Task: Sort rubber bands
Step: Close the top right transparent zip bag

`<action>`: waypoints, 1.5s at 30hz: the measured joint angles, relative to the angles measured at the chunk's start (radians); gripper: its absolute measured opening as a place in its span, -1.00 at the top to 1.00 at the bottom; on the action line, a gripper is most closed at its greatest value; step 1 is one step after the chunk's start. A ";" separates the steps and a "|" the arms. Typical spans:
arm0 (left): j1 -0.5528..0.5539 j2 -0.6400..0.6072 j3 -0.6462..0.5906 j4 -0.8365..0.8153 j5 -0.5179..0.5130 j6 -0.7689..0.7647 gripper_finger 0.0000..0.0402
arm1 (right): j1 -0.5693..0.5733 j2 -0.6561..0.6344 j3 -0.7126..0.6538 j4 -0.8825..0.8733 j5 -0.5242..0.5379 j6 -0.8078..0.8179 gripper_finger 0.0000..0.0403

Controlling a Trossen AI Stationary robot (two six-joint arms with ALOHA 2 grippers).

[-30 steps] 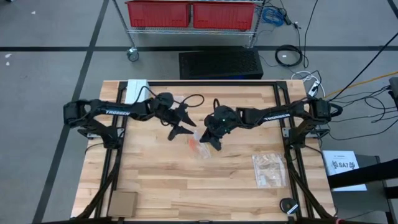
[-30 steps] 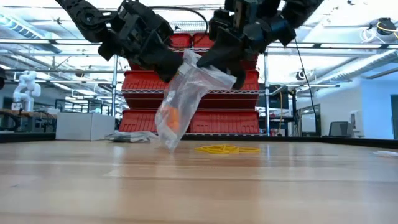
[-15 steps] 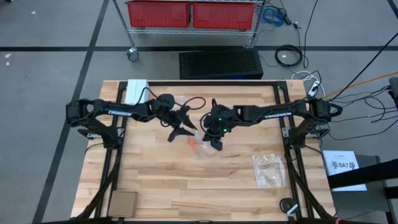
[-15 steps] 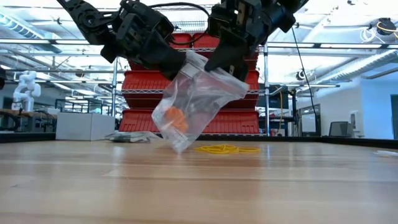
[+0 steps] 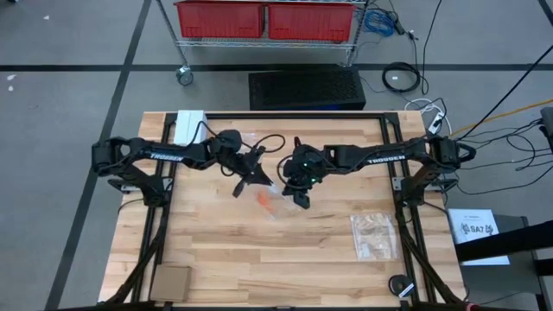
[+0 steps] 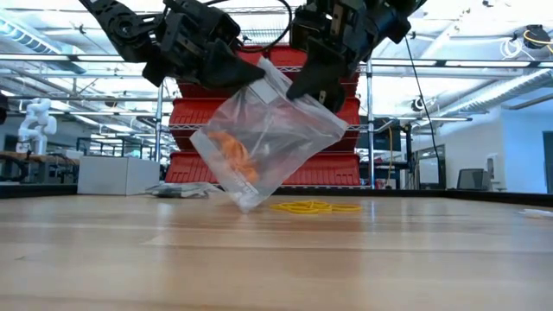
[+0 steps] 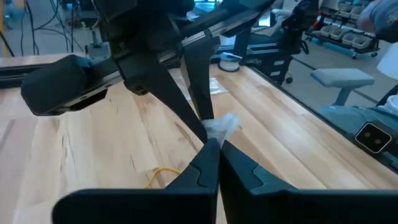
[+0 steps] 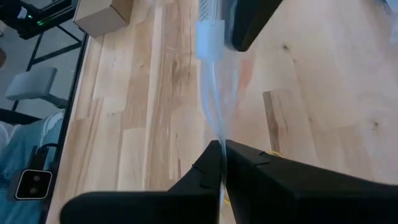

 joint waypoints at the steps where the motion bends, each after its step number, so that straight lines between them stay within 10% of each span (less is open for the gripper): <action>1: 0.000 0.000 0.000 0.000 -0.004 0.004 0.97 | -0.001 0.000 0.000 -0.003 0.000 0.000 1.00; 8: 0.003 0.003 0.000 0.002 -0.060 0.028 0.99 | -0.003 -0.021 0.062 -0.157 0.090 -0.018 0.94; 26: 0.047 -0.016 0.000 0.023 -0.362 -0.003 1.00 | -0.032 -0.032 0.328 -0.567 0.812 -0.241 0.69; 35: 0.063 -0.103 0.000 -0.045 -0.455 0.019 1.00 | -0.062 -0.032 0.303 -0.542 0.794 -0.255 0.97; 45: 0.057 -0.154 0.000 -0.189 -0.555 0.080 1.00 | -0.021 -0.039 0.073 -0.062 0.628 -0.272 0.94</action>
